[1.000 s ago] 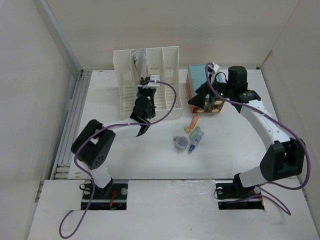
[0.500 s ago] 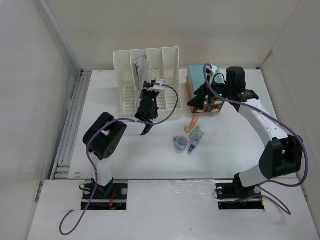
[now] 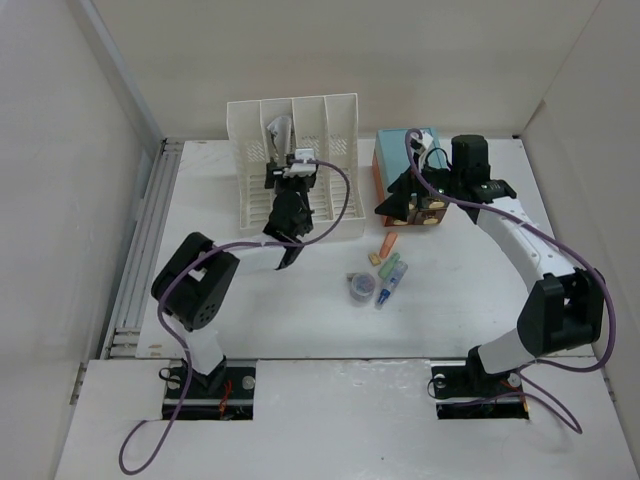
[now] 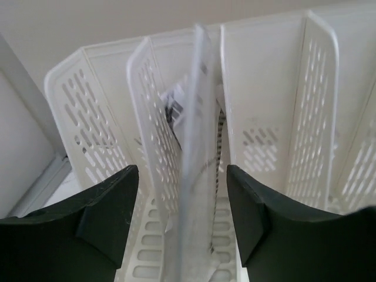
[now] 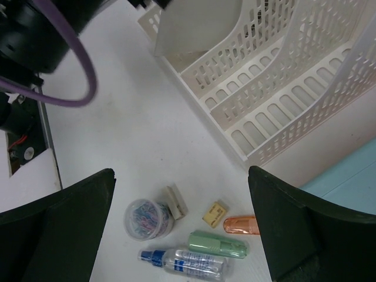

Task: Organize the desk

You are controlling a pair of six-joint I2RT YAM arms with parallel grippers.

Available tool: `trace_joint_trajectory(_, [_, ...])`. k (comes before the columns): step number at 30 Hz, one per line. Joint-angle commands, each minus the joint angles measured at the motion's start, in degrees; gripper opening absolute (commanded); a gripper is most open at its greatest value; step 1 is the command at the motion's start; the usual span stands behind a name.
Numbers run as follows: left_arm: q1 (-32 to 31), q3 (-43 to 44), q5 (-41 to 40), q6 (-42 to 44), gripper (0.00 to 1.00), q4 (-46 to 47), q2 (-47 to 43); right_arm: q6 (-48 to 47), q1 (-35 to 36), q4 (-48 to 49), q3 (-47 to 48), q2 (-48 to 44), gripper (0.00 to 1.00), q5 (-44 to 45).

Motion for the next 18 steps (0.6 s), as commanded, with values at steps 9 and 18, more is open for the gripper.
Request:
trace_joint_trajectory(9, [6.61,20.58,8.65,-25.44,0.61,-33.91,-14.85,-1.18,-0.94,-0.48,1.23,-1.91,1.00,-3.06])
trace_joint_trajectory(18, [12.66,101.56,26.05,-36.09,0.63,-110.16,10.77,-1.18,-0.94,-1.01,1.76,-2.44,1.00,-3.06])
